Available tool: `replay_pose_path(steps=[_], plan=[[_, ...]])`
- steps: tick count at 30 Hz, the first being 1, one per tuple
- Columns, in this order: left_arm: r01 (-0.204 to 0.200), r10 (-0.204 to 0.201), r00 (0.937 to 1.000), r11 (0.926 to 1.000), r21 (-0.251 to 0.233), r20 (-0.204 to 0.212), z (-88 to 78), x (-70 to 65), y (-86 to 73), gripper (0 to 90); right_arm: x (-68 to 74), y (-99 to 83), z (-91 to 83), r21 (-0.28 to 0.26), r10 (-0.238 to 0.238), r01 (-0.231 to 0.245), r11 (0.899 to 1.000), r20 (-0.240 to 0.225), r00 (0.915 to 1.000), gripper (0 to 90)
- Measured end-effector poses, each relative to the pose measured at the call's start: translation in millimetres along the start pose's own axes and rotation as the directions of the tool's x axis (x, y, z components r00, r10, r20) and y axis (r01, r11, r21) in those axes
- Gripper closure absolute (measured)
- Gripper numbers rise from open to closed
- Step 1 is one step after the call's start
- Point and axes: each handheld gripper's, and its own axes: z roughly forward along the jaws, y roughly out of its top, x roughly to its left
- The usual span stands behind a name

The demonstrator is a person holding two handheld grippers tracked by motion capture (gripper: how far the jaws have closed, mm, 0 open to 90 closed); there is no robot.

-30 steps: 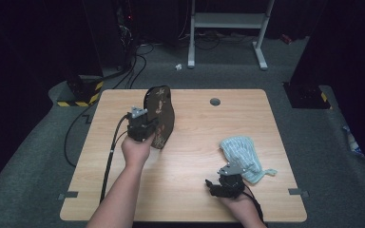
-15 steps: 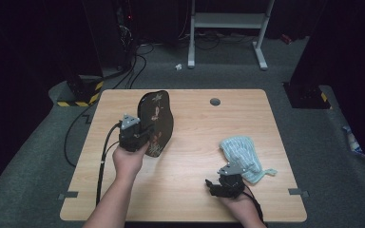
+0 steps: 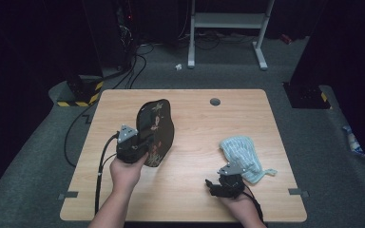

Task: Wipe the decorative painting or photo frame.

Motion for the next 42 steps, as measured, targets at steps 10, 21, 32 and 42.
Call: replay_pose_path(steps=[10, 21, 32, 42], plan=[[-0.005, 0.005, 0.9999, 0.9998, -0.018, 0.012, -9.0, -9.6, -12.0, 80.7, 0.3, 0.1, 0.0, 0.001, 0.004, -0.004, 1.0, 0.001, 1.0, 22.6], [-0.012, 0.013, 0.9997, 0.9997, -0.021, 0.023, -13.0, -17.9, -19.3, 80.7, 0.2, 0.0, -0.1, 0.0, 0.001, -0.001, 1.0, 0.0, 1.0, 22.9], [-0.017, 0.017, 0.9994, 0.9997, -0.02, 0.031, -3.2, -20.0, -26.6, 80.7, 0.2, -0.1, -0.1, -0.001, 0.0, 0.0, 1.0, 0.001, 1.0, 23.1], [-0.026, 0.029, 0.9968, 0.9989, -0.039, 0.074, -4.3, -16.1, -36.1, 80.0, 0.3, -0.2, -0.2, -0.002, -0.001, 0.001, 1.0, 0.003, 1.0, 23.4]])
